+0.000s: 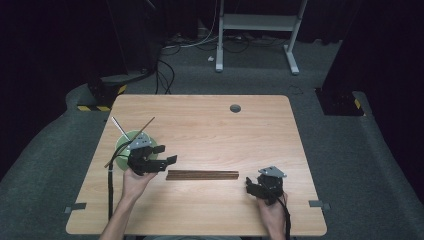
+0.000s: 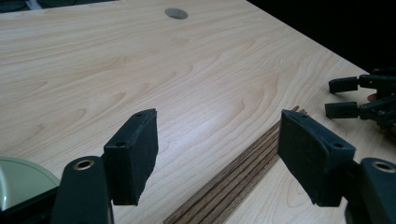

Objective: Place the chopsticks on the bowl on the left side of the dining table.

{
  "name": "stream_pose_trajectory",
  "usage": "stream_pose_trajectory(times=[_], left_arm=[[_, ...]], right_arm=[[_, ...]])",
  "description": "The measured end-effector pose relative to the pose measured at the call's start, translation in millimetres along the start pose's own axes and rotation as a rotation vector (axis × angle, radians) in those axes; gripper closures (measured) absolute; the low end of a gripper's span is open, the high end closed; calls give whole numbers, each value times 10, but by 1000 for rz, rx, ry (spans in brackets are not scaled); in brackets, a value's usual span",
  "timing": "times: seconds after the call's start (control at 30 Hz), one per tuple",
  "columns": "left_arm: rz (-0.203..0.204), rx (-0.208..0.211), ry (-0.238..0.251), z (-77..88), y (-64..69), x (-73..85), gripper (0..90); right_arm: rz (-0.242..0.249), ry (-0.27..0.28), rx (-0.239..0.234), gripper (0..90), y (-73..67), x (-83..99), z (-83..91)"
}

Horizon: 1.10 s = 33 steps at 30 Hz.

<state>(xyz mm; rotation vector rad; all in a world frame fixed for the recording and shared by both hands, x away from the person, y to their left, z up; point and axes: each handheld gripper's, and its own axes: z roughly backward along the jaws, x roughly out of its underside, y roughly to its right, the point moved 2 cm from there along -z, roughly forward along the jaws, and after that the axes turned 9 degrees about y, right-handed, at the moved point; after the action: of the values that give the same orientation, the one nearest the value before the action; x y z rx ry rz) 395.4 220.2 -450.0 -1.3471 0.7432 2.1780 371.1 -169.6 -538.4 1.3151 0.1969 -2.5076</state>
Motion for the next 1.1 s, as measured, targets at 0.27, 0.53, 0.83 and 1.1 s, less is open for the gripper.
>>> stream_pose_trajectory(times=[0.27, 0.53, 0.83, 1.1], left_arm=[[1, 10, -13, -75, 46, 26, 311], [-20, 15, -3, -108, 132, 21, 343], [-33, 20, -13, -177, 200, 22, 343], [-68, 15, -52, -317, 271, 48, 342]], right_arm=[[0, 0, 0, 228, 0, 0, 0], [0, 0, 0, 228, 0, 0, 0], [3, 1, -1, 228, 2, 0, -1], [0, 0, 0, 228, 0, 0, 0]])
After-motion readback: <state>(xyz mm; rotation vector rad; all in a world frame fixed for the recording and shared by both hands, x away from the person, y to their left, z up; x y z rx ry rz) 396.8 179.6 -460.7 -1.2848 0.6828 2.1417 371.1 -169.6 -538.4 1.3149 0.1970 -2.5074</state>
